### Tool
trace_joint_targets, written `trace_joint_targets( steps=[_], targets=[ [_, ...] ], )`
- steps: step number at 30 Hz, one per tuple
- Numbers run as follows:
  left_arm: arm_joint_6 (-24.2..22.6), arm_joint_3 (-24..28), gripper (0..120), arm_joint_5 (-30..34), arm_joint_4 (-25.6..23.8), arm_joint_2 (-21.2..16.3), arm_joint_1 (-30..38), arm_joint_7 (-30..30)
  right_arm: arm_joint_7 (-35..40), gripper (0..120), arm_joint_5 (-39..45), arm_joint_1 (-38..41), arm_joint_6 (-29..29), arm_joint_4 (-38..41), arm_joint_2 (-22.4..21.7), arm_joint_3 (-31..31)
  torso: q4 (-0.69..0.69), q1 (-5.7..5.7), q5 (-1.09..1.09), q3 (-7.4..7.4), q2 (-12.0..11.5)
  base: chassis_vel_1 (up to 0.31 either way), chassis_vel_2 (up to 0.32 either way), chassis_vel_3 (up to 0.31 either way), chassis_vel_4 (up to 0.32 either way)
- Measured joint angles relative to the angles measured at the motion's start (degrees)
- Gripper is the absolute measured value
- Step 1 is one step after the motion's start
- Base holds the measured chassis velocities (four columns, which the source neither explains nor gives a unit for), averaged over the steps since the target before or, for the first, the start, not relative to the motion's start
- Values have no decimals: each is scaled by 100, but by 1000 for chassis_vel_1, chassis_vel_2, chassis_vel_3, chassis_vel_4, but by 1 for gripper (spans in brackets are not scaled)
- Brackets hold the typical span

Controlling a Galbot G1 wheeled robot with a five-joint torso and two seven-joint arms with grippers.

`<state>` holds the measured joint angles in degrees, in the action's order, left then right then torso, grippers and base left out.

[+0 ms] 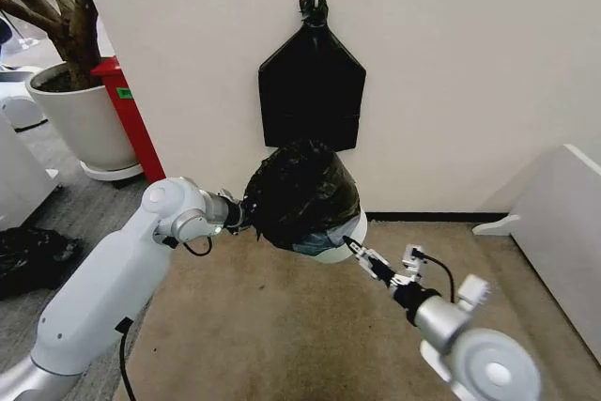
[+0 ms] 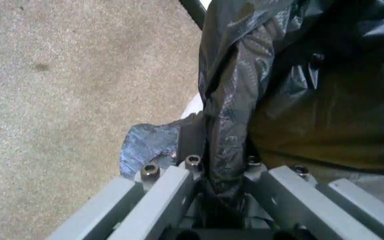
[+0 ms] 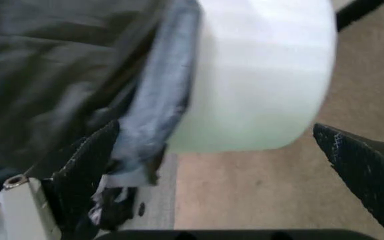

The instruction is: Place the garbage bag over the trash bin.

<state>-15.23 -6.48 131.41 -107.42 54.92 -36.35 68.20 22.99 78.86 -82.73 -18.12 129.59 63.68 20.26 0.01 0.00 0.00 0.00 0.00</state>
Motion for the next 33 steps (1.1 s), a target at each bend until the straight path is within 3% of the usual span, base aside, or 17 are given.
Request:
trace_joint_targets(
  steps=[6,16,23,33],
  targets=[
    [-9,-53,0,-3,-177,-99,-156,27,208,100,-352,178,201,-364,68,-437,0,0,0,0,0,0,0,0,0],
    [8,-76,0,-51,-300,-129,-228,22,287,100,-808,265,272,-745,91,-572,0,0,1,0,0,0,0,0,0],
    [0,-61,0,-80,-235,-105,-224,-5,640,100,-341,-20,180,325,39,-156,-2,0,0,0,0,0,0,0,0],
    [-10,-22,0,-93,-239,-120,-204,-30,768,100,-337,-63,113,677,55,-341,-1,0,0,0,0,0,0,0,0]
  ],
)
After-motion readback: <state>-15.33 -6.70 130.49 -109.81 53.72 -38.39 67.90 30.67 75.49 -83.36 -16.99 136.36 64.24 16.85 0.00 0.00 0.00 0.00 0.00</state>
